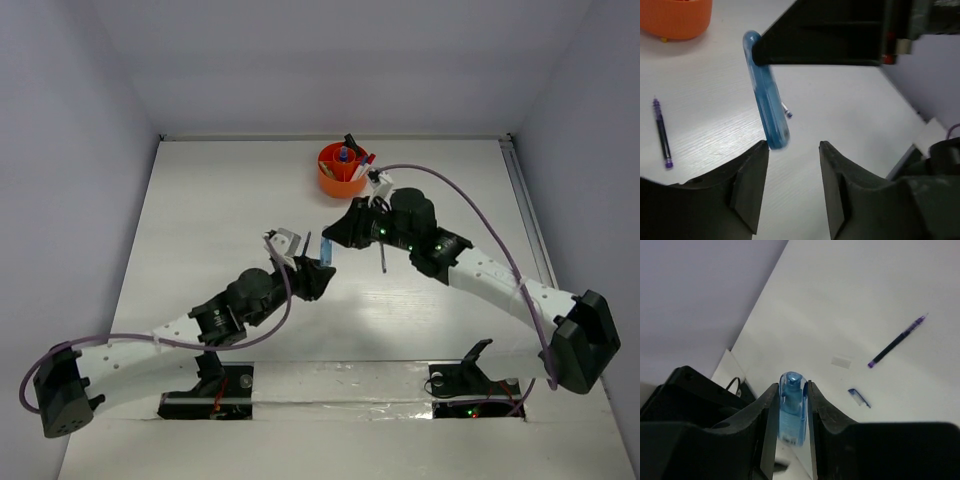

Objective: Sort the stationery into containers
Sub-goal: Close the pen cap on the pen, then place the pen in the storage box.

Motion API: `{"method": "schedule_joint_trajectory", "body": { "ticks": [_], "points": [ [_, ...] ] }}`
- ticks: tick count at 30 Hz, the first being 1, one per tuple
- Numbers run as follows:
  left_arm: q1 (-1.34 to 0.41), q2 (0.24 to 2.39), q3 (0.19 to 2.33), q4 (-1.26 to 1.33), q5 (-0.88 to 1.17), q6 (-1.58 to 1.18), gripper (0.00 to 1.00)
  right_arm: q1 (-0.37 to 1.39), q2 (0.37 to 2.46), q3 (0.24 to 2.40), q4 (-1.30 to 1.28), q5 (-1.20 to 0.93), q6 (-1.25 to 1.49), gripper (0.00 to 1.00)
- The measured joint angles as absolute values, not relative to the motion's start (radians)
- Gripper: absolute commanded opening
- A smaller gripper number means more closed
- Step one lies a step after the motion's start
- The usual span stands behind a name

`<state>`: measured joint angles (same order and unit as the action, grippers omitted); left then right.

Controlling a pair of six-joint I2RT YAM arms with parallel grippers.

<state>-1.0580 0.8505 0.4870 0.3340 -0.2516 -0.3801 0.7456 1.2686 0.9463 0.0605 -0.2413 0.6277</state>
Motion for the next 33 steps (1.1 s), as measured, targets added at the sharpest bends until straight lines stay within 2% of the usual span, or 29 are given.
{"method": "schedule_joint_trajectory", "body": {
  "ticks": [2, 3, 6, 8, 11, 12, 20, 26, 33],
  "points": [
    [-1.060, 0.786, 0.454, 0.361, -0.252, -0.406, 0.53, 0.711, 1.303, 0.974, 0.064, -0.240, 0.635, 0.00],
    [-1.061, 0.755, 0.443, 0.365, -0.251, -0.419, 0.66, 0.690, 1.324, 0.988, 0.068, -0.236, 0.638, 0.00],
    [-1.061, 0.681, 0.424, 0.353, -0.255, -0.442, 0.81, 0.624, 1.399, 1.048, 0.065, -0.209, 0.644, 0.00],
    [-1.061, 0.634, 0.415, 0.327, -0.263, -0.454, 0.86, 0.590, 1.449, 1.105, 0.065, -0.179, 0.639, 0.00],
    [-1.061, 0.562, 0.403, 0.303, -0.279, -0.458, 0.86, 0.576, 1.505, 1.187, 0.062, -0.109, 0.599, 0.00],
    [-1.061, 0.540, 0.398, 0.295, -0.289, -0.459, 0.99, 0.577, 1.528, 1.225, 0.058, -0.078, 0.575, 0.00],
    [-1.061, 0.485, 0.350, 0.303, -0.422, -0.461, 0.99, 0.576, 1.788, 1.504, 0.064, 0.134, 0.363, 0.00],
    [-1.061, 0.549, 0.349, 0.314, -0.467, -0.432, 0.99, 0.575, 1.946, 1.580, 0.067, 0.245, 0.234, 0.00],
    [-1.061, 0.603, 0.349, 0.354, -0.467, -0.408, 0.99, 0.575, 2.021, 1.618, 0.079, 0.312, 0.138, 0.00]
  ]
}}
